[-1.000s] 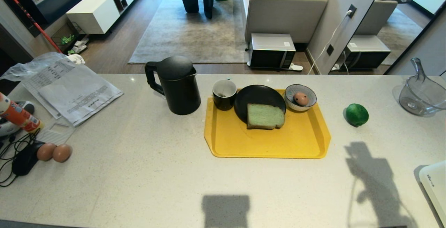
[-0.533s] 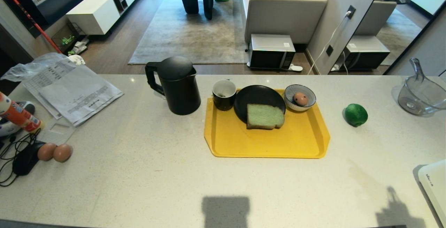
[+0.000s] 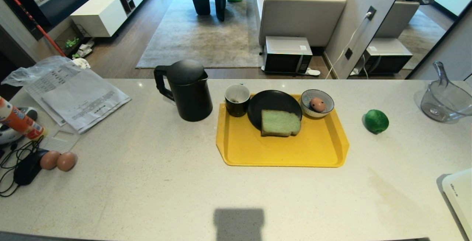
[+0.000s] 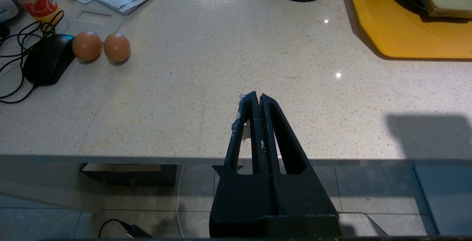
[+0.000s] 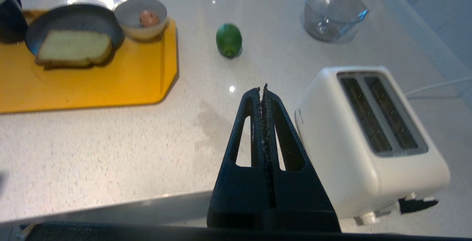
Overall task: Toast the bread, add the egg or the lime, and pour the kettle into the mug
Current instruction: Pick up the kettle
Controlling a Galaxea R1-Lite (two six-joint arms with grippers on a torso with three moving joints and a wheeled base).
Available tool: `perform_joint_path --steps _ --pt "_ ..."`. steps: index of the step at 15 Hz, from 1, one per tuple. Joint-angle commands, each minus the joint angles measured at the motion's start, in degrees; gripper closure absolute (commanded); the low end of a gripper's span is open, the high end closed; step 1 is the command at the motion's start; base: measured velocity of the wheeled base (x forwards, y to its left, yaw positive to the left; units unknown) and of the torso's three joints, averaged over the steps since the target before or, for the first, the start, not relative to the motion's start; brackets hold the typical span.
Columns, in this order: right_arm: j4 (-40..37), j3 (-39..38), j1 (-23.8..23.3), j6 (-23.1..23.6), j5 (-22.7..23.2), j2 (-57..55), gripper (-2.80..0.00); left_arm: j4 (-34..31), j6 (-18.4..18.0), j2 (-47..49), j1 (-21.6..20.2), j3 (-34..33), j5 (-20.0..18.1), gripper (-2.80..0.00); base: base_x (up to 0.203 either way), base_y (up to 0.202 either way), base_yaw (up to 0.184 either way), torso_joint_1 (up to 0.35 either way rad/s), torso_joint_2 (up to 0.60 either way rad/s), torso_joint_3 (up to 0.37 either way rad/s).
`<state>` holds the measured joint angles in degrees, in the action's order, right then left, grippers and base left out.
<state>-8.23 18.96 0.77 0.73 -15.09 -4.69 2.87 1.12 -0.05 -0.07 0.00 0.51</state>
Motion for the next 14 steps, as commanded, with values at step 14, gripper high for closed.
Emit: perform_joint_path --steps 14 --pt "7.89 -18.96 -0.24 2.65 15.88 4.69 0.0 0.05 0.02 -0.13 -0.01 -0.97 0.02 0.0 0.0 0.0 0.0 0.0 0.0 0.0"
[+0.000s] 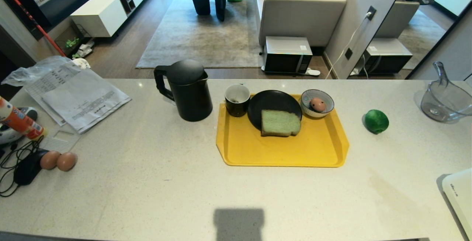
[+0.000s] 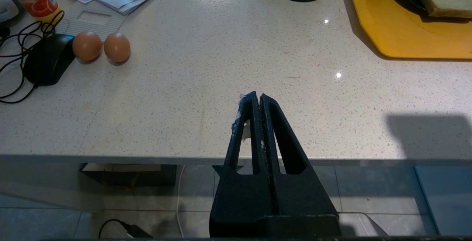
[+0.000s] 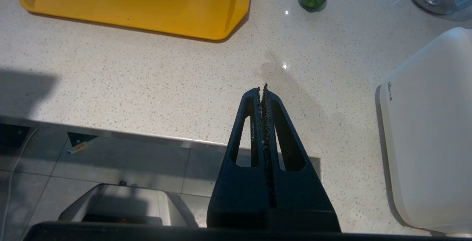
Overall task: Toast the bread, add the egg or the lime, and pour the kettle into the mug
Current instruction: Pick up the kettle
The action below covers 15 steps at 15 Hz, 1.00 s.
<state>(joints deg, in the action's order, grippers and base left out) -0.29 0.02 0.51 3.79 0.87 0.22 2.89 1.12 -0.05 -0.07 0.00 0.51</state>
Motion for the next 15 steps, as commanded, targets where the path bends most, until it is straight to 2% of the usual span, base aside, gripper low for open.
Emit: perform_joint_path --steps 1,3,15 --pt "0.02 -0.02 0.02 -1.82 -0.21 -0.22 0.0 0.1 0.03 -0.13 -0.01 -0.97 0.02 0.0 0.0 0.0 0.0 0.0 0.0 0.0" --pt "0.03 -0.02 0.02 -2.91 -0.52 -0.22 0.0 0.1 0.03 -0.13 -0.01 -0.97 0.02 0.0 0.0 0.0 0.0 0.0 0.0 0.0" --pt "0.03 -0.02 0.02 -2.91 -0.52 -0.22 0.0 0.09 0.03 -0.13 -0.01 -0.97 0.02 0.0 0.0 0.0 0.0 0.0 0.0 0.0"
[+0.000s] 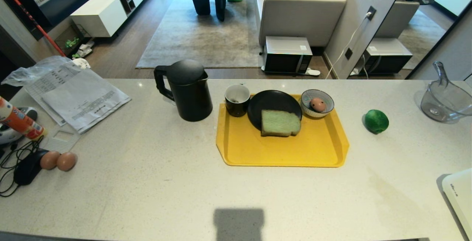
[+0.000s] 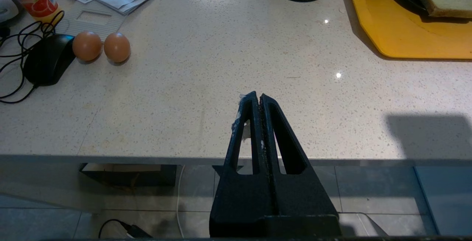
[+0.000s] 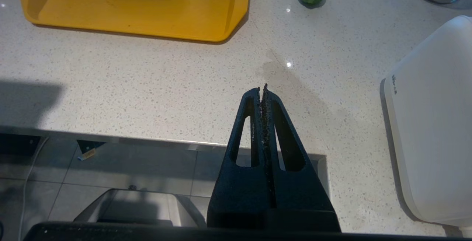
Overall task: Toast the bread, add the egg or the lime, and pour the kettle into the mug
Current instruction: Pick up the kettle
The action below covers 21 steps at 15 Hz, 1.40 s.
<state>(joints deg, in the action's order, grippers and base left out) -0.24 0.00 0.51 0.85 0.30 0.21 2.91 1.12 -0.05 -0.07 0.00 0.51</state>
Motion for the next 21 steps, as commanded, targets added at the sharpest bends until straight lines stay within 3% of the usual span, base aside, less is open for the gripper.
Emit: perform_joint_path --steps 1,21 --pt "-0.02 0.0 0.02 0.03 0.05 -0.21 0.0 0.01 0.02 -0.13 -0.01 -0.97 0.02 0.0 0.0 0.0 0.0 0.0 0.0 0.0" --pt "-0.02 0.0 0.02 0.03 0.05 -0.21 0.0 0.07 -0.24 -0.13 -0.01 -0.97 -0.07 0.0 0.0 0.0 0.0 0.0 0.0 0.0"
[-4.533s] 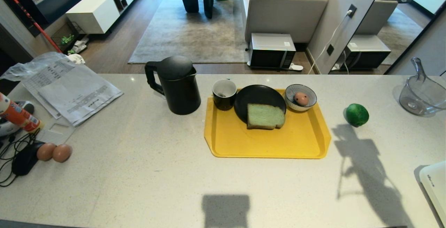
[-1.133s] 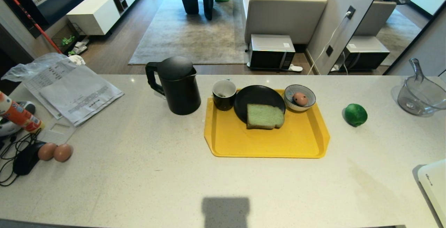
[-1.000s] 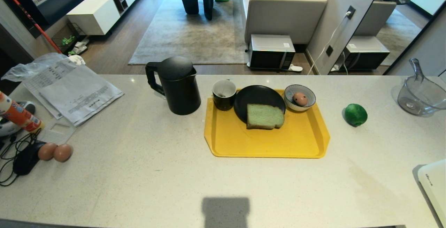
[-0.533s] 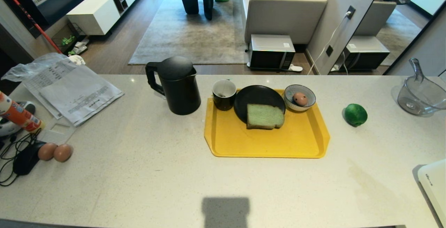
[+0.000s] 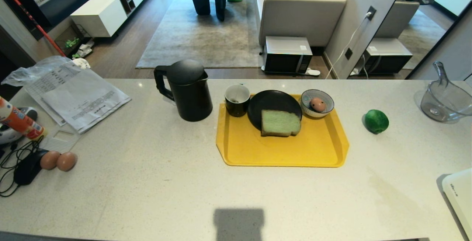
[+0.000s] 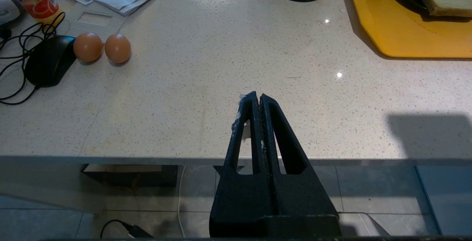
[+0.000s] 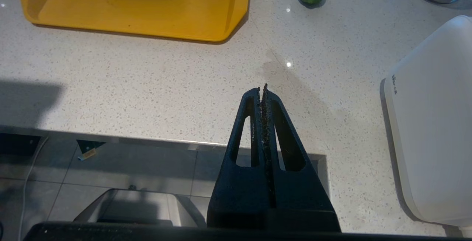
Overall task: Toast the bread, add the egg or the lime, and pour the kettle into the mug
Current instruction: Pick up the kettle
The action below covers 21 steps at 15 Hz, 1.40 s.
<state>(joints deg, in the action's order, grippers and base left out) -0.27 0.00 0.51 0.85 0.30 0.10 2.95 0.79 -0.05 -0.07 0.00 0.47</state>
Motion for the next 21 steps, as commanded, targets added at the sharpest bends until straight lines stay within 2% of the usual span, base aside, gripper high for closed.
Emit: perform_joint_path --steps 1,5,9,13,15,17,21 --pt "0.0 0.0 0.02 0.03 0.05 -0.1 0.0 0.04 0.01 -0.13 -0.01 -0.97 0.06 0.0 0.0 0.0 0.0 0.0 0.0 0.0" --pt "0.0 0.0 0.02 0.03 0.05 -0.1 0.0 -0.4 -0.61 -0.13 -0.01 0.28 0.04 0.0 0.0 0.0 0.0 0.0 0.0 0.0" --pt "0.0 0.0 0.02 0.03 0.05 -0.1 0.0 -5.67 -0.95 3.81 0.02 13.59 0.1 0.0 0.0 0.0 0.0 0.0 0.0 0.0" --pt "0.0 0.0 0.02 0.03 0.05 -0.1 0.0 -6.79 -0.32 14.85 0.35 23.11 0.49 0.0 0.0 0.0 0.0 0.0 0.0 0.0" --pt "0.0 0.0 0.02 0.03 0.05 -0.1 0.0 -3.9 0.37 20.76 0.46 26.04 0.81 0.0 0.0 0.0 0.0 0.0 0.0 0.0" --pt "0.0 0.0 0.02 0.03 0.05 -0.1 0.0 1.67 1.08 26.85 0.5 28.14 1.06 0.0 0.0 0.0 0.0 0.0 0.0 0.0" --pt "0.0 0.0 0.02 0.03 0.05 -0.13 0.0 8.34 2.42 34.56 0.51 29.82 0.77 0.0 0.0 0.0 0.0 0.0 0.0 0.0"
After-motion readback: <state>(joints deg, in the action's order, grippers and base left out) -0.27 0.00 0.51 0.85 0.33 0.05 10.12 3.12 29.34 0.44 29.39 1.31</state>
